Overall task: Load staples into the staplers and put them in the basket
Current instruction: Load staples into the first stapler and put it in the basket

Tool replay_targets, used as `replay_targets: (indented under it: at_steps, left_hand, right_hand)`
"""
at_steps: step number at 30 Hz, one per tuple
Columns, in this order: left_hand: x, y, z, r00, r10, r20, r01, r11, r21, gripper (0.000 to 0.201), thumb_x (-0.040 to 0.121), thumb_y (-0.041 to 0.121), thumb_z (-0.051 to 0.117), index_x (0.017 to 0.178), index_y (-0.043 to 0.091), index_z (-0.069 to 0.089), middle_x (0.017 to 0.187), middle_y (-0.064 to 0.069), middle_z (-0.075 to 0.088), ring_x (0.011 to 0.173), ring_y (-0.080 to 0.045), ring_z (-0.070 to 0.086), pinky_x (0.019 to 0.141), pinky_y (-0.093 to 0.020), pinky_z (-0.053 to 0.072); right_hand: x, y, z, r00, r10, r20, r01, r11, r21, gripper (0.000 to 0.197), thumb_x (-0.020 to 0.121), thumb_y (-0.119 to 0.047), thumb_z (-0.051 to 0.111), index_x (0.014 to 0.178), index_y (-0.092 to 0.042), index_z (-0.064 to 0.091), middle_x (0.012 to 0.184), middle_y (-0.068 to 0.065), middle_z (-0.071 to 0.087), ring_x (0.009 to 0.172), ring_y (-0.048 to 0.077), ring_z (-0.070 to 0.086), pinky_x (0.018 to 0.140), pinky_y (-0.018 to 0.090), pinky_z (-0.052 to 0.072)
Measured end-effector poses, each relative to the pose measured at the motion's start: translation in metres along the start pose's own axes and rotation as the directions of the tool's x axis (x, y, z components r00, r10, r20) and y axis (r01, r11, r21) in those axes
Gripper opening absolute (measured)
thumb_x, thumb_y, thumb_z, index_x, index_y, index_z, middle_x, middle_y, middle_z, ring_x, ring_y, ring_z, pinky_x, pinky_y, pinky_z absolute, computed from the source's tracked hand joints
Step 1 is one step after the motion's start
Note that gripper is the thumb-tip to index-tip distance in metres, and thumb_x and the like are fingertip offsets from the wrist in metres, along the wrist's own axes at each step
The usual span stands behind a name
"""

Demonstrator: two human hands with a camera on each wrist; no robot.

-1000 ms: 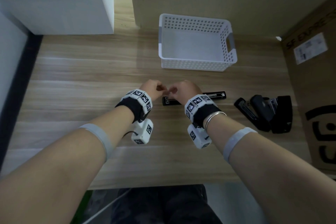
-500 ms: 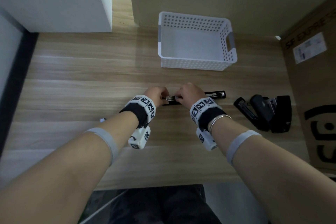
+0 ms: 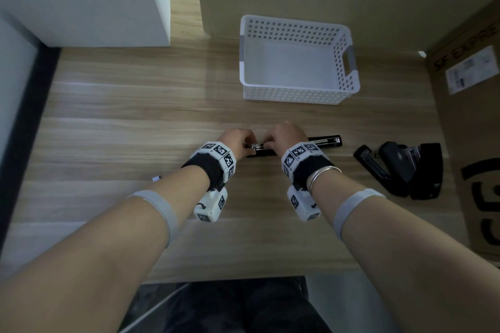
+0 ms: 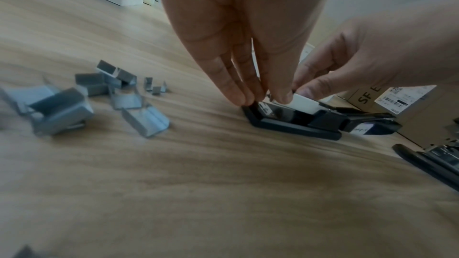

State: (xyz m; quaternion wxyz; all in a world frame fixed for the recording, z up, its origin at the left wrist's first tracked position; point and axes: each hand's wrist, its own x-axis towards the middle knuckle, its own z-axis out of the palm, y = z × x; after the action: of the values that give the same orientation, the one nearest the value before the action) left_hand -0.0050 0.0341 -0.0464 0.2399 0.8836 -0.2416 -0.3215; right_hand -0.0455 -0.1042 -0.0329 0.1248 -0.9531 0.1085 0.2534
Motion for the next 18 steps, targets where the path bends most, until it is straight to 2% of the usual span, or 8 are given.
replay_targets:
  at_steps: [3, 5, 8, 11, 13, 14, 16, 18]
  left_hand:
    - [-0.001, 0.0, -0.002, 1.0, 0.013, 0.011, -0.013, 1.0, 0.004, 0.028, 0.082, 0.015, 0.068, 0.108, 0.006, 0.062, 0.112, -0.014, 0.067, 0.102, -0.027, 0.061, 0.084, -0.028, 0.046]
    - [-0.002, -0.002, -0.007, 0.999, 0.028, 0.029, -0.028, 0.999, 0.02, 0.029, 0.081, 0.013, 0.068, 0.108, 0.005, 0.062, 0.112, -0.014, 0.067, 0.102, -0.028, 0.061, 0.081, -0.025, 0.045]
    - [-0.007, -0.013, -0.02, 0.998, 0.033, 0.048, -0.037, 0.996, 0.08, 0.03, 0.083, 0.003, 0.059, 0.113, 0.006, 0.06, 0.114, -0.012, 0.065, 0.104, -0.025, 0.06, 0.074, -0.02, 0.039]
    - [-0.017, -0.033, -0.034, 0.991, -0.01, 0.131, -0.021, 0.972, 0.234, 0.04, 0.08, -0.005, 0.055, 0.116, 0.009, 0.059, 0.121, -0.01, 0.062, 0.109, -0.026, 0.059, 0.078, -0.025, 0.047]
    - [-0.025, -0.045, -0.038, 0.982, -0.042, 0.185, -0.021, 0.945, 0.327, 0.04, 0.076, -0.005, 0.059, 0.112, 0.014, 0.062, 0.119, -0.007, 0.063, 0.105, -0.026, 0.061, 0.064, -0.021, 0.047]
    - [-0.028, -0.05, -0.039, 0.98, -0.05, 0.194, -0.022, 0.936, 0.352, 0.038, 0.076, -0.002, 0.062, 0.109, 0.017, 0.064, 0.117, -0.005, 0.064, 0.102, -0.025, 0.062, 0.061, -0.02, 0.044]
    - [-0.033, -0.057, -0.037, 0.982, -0.048, 0.18, -0.027, 0.921, 0.388, 0.033, 0.075, 0.006, 0.064, 0.103, 0.021, 0.067, 0.113, -0.003, 0.064, 0.099, -0.024, 0.059, 0.068, -0.026, 0.047]
    - [-0.035, -0.06, -0.032, 0.989, -0.035, 0.145, -0.029, 0.908, 0.418, 0.031, 0.074, 0.011, 0.065, 0.103, 0.023, 0.068, 0.115, -0.003, 0.06, 0.109, -0.026, 0.05, 0.081, -0.034, 0.047]
  right_hand:
    - [-0.005, 0.011, -0.006, 0.998, 0.06, -0.032, -0.062, 0.996, -0.069, 0.024, 0.09, -0.031, 0.062, 0.109, -0.022, 0.072, 0.111, 0.005, 0.069, 0.112, 0.025, 0.056, 0.093, 0.034, 0.047]
    - [-0.01, 0.018, -0.011, 0.995, 0.083, -0.049, -0.088, 0.99, -0.109, 0.026, 0.09, -0.032, 0.062, 0.112, -0.022, 0.07, 0.115, 0.004, 0.068, 0.116, 0.026, 0.054, 0.095, 0.034, 0.045]
    - [-0.016, 0.018, -0.013, 0.991, 0.085, -0.104, -0.095, 0.99, -0.103, 0.023, 0.093, -0.023, 0.058, 0.113, -0.023, 0.07, 0.119, 0.003, 0.067, 0.119, 0.027, 0.053, 0.1, 0.035, 0.044]
    - [-0.018, 0.01, -0.013, 0.99, 0.064, -0.124, -0.076, 0.993, -0.093, 0.025, 0.095, -0.02, 0.053, 0.114, -0.024, 0.07, 0.121, 0.002, 0.066, 0.12, 0.026, 0.052, 0.102, 0.037, 0.043]
    - [-0.019, 0.004, -0.012, 0.991, 0.05, -0.124, -0.061, 0.995, -0.084, 0.024, 0.095, -0.021, 0.055, 0.113, -0.024, 0.07, 0.121, 0.002, 0.066, 0.12, 0.026, 0.051, 0.101, 0.036, 0.043]
    - [-0.019, 0.002, -0.011, 0.991, 0.041, -0.126, -0.051, 0.995, -0.08, 0.024, 0.095, -0.02, 0.055, 0.113, -0.024, 0.07, 0.12, 0.002, 0.067, 0.12, 0.026, 0.051, 0.101, 0.036, 0.042]
    - [-0.019, -0.002, -0.008, 0.991, 0.028, -0.127, -0.038, 0.997, -0.072, 0.023, 0.095, -0.02, 0.055, 0.111, -0.023, 0.07, 0.118, 0.002, 0.068, 0.118, 0.025, 0.052, 0.101, 0.037, 0.042]
    - [-0.02, -0.006, -0.006, 0.991, 0.021, -0.131, -0.03, 0.997, -0.066, 0.022, 0.095, -0.021, 0.054, 0.11, -0.022, 0.071, 0.116, 0.002, 0.068, 0.118, 0.024, 0.051, 0.101, 0.038, 0.042]
